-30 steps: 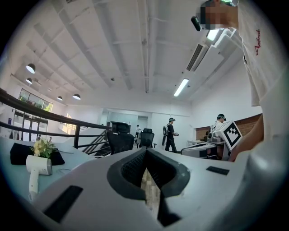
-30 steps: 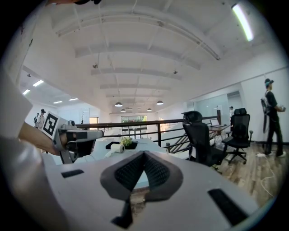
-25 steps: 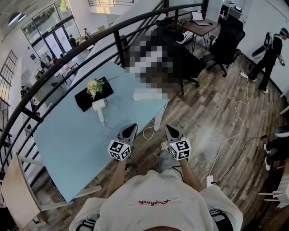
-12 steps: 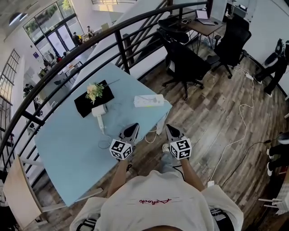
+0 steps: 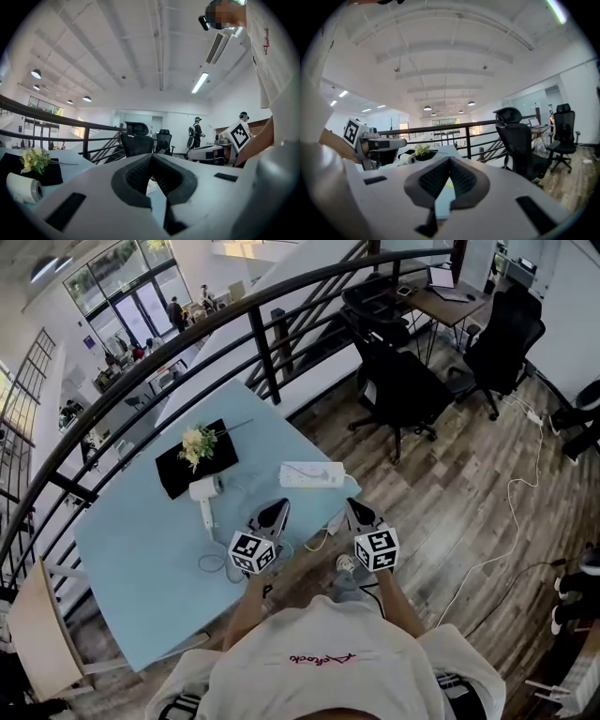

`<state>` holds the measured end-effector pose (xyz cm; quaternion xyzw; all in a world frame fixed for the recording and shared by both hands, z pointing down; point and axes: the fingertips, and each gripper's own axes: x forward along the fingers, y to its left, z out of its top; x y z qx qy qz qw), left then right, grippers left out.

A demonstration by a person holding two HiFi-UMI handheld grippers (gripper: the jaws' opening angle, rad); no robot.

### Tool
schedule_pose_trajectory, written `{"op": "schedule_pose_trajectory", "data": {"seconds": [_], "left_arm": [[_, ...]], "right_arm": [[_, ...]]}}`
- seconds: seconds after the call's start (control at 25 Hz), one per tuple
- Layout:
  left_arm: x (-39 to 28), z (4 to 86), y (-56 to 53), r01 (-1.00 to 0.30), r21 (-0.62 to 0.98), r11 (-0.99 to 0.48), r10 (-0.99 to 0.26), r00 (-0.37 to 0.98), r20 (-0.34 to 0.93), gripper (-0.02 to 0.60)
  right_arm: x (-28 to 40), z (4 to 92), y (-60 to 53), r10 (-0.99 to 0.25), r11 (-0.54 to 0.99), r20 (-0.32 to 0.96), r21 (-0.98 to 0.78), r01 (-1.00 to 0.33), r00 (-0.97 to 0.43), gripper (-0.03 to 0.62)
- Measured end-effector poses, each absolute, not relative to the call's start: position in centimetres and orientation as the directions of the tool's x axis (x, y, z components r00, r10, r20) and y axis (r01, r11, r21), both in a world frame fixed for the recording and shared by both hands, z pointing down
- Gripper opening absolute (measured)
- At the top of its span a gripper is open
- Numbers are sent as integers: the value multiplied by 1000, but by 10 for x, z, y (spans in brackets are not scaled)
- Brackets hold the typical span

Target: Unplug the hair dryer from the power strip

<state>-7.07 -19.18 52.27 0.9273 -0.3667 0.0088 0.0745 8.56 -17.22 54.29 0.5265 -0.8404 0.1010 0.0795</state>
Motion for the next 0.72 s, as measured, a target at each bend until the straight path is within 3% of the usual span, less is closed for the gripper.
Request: {"op": "schedule_pose_trajectory", "data": {"seconds": [0.72], "left_arm": [[-35,530,-288,-806,118,-581,-797,592,119,8]], "right_arm": [[126,542,-306,-767,591,237,-99,-800,-596,17]]}}
